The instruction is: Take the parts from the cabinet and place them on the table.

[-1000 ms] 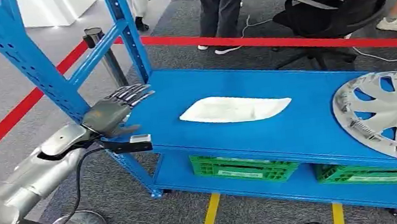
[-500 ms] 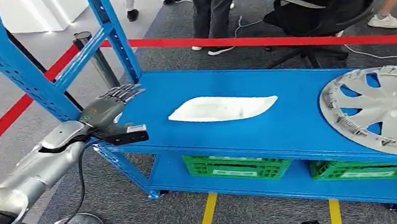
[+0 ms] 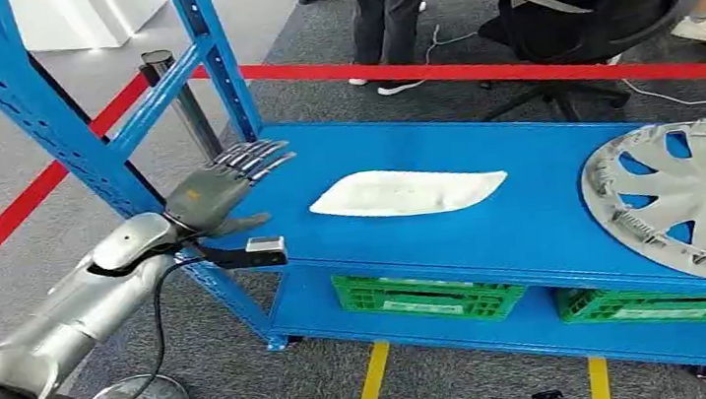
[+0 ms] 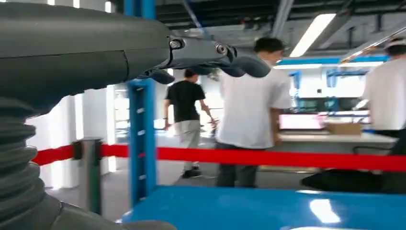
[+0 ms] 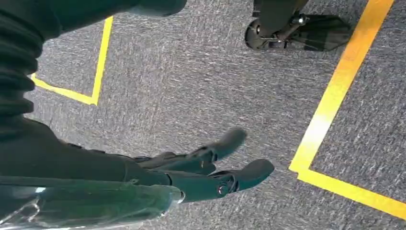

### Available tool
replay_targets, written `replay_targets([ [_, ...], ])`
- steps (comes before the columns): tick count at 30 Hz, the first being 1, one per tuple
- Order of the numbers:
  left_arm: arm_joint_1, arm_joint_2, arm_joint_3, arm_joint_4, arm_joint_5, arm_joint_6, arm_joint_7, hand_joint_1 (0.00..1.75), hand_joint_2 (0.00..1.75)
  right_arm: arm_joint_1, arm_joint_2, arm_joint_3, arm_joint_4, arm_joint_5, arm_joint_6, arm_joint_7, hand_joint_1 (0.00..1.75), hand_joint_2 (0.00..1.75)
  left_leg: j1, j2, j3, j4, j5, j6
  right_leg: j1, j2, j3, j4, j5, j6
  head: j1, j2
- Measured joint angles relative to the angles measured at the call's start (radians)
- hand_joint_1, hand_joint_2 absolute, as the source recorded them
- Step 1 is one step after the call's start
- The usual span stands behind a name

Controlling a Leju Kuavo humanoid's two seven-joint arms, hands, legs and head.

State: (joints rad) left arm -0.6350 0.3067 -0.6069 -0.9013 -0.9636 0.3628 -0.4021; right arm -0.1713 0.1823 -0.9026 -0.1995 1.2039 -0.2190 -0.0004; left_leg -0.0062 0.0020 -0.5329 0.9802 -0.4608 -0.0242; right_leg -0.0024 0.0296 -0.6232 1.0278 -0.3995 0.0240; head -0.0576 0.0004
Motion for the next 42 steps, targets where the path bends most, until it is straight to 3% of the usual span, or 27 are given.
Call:
replay_targets([
  [9, -0.011, -0.002, -0.038, -0.117, -0.006, -0.023, 0.009, 0.00, 1.75, -0.002, 0.002, 0.012, 0.000, 0.000, 0.000, 0.005, 0.00, 1.75, 0.000, -0.001, -0.001, 0.000, 0.000, 0.002, -0.001, -0.001, 0.000, -0.002, 0.001, 0.003, 0.000, 0.000],
  [26, -0.038, -0.001, -0.080, -0.130, 0.011, -0.050, 0.024, 0.00, 1.75, -0.003, 0.004, 0.015, 0.000, -0.008, 0.001, 0.005, 0.00, 1.75, 0.000, -0.001, -0.002, 0.000, 0.000, 0.002, -0.001, -0.001, 0.000, -0.002, 0.001, 0.003, 0.000, 0.000],
  [42, -0.145, -0.033, -0.102, 0.130, 0.000, -0.079, 0.036, 0.00, 1.75, -0.020, 0.017, 0.030, 0.000, 0.000, 0.016, 0.011, 0.00, 1.75, 0.000, -0.002, -0.002, 0.000, 0.001, 0.003, -0.001, -0.002, 0.000, -0.002, 0.001, 0.003, 0.000, 0.000],
])
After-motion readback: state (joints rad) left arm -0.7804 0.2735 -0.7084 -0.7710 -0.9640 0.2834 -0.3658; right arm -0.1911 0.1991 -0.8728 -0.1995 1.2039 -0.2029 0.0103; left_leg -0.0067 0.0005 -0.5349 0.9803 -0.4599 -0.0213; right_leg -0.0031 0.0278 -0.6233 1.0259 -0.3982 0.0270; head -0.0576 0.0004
